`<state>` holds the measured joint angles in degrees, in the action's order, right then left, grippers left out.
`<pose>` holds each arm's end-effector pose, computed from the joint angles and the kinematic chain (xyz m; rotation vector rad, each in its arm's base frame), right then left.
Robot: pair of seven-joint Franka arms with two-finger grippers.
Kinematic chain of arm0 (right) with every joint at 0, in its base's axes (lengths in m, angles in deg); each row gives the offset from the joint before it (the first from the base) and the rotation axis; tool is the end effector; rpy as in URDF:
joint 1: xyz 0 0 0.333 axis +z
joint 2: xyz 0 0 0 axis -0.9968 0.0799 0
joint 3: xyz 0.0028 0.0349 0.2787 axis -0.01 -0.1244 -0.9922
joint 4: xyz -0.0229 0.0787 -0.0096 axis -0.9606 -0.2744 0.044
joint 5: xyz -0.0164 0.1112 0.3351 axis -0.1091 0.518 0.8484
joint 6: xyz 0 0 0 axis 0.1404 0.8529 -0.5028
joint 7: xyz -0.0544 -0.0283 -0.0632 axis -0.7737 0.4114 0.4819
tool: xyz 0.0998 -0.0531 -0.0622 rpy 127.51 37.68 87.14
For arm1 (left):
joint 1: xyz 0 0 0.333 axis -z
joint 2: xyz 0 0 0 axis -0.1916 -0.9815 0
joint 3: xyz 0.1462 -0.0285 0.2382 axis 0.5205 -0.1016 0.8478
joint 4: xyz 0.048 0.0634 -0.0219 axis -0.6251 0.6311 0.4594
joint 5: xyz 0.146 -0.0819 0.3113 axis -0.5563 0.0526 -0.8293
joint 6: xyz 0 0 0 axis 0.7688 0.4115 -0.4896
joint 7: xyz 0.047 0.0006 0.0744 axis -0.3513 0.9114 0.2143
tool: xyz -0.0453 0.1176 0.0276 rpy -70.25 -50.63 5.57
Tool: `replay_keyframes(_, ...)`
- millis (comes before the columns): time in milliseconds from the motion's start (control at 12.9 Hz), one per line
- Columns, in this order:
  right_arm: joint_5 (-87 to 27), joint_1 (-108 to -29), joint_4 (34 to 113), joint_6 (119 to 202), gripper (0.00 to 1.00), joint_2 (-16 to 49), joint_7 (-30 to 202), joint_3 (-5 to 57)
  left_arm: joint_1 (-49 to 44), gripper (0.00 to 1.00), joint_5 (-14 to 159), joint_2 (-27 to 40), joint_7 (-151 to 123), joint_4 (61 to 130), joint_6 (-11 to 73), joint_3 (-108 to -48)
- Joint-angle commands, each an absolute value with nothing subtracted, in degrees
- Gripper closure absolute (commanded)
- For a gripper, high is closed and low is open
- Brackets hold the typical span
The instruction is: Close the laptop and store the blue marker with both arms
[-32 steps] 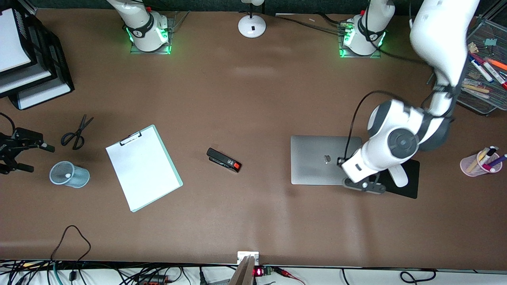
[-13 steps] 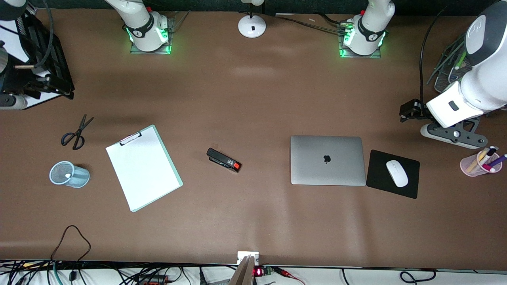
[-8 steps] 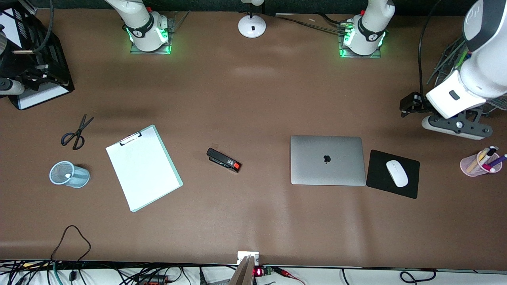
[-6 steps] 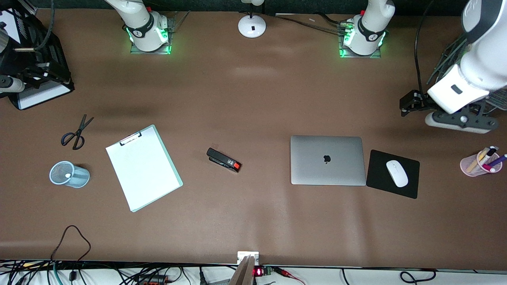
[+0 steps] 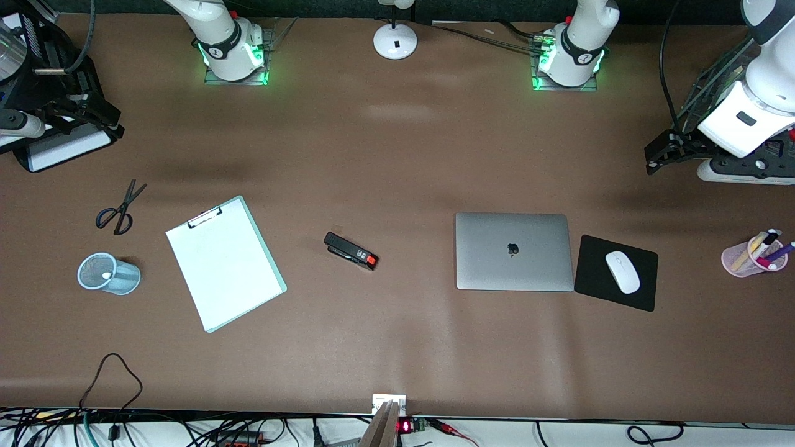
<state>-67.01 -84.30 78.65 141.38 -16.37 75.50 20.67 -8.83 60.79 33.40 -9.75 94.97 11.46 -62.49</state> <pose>0.4775 0.0093 0.5517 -3.1382 0.1140 -0.0468 0.5148 -0.0367 0.5262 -3.0927 0.0777 -0.0169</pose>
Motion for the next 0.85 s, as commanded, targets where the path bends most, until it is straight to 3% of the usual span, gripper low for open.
replay_keyframes(0,-66.54,-84.28,78.29,141.92,0.00,-16.40,74.71,20.84,-10.78,0.00,61.86,33.97,-8.57,94.72,9.57,-63.71)
replay_keyframes(775,-66.54,-84.19,78.19,141.57,0.00,-15.78,74.98,20.85,-10.25,0.00,61.86,31.94,-8.39,91.55,8.34,-63.89)
